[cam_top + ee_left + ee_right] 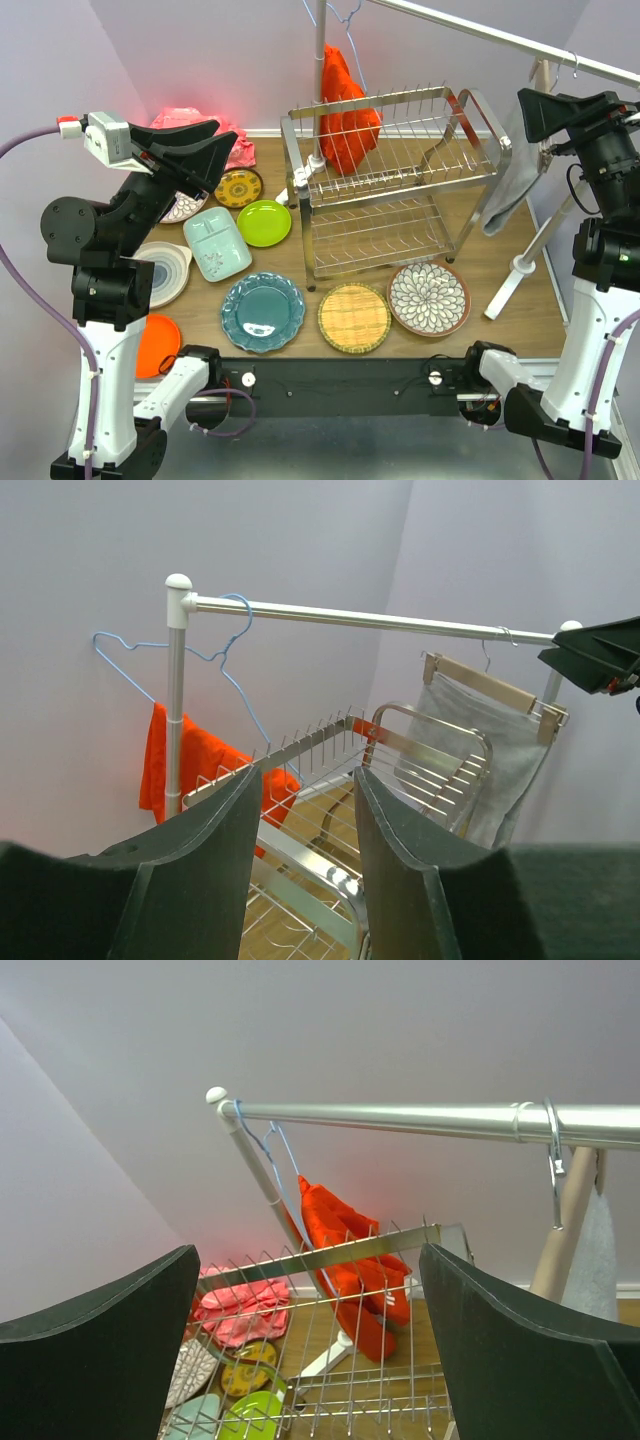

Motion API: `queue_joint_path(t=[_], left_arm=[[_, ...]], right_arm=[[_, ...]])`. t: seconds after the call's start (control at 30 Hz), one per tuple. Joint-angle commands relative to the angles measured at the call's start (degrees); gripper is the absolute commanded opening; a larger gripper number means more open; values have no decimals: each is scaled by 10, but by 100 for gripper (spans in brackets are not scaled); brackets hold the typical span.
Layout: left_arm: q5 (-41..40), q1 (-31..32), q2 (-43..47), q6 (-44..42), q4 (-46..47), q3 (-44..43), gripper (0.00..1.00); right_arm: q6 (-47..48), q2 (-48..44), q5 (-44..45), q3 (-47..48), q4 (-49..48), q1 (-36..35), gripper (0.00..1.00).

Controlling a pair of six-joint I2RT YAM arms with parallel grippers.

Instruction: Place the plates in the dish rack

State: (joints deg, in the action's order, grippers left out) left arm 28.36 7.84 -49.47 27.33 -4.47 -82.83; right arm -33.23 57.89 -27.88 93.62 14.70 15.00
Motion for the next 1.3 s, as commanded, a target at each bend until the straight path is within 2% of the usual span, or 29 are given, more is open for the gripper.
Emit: queue_joint_path(t=[0.0, 0.3, 0.6, 0.8, 0.9, 0.97, 1.1, 1.27], left_arm=[[15, -4, 0, 1, -1, -9, 51], [17, -4, 0, 2, 3, -5, 51], [-5, -4, 3, -18, -29, -19, 51], [-55, -4, 14, -35, -72, -9, 53], [-82, -5, 12, -31, -86, 1, 62], [-96, -4, 11, -27, -93, 8, 67], [-148, -5, 0, -31, -123, 15, 68], [-166, -5, -15, -33, -143, 28, 69]], right_arm=[[1, -2, 20, 7, -1, 2, 100], [48, -2, -1, -18, -38, 2, 100], [84, 46, -59, 16, -42, 2, 100], [148, 67, -139, 29, -51, 2, 100], [174, 83, -181, 47, -45, 2, 100], [179, 106, -211, 79, -41, 2, 100], [172, 157, -286, 142, -34, 2, 100], [144, 215, -364, 184, -32, 2, 100]])
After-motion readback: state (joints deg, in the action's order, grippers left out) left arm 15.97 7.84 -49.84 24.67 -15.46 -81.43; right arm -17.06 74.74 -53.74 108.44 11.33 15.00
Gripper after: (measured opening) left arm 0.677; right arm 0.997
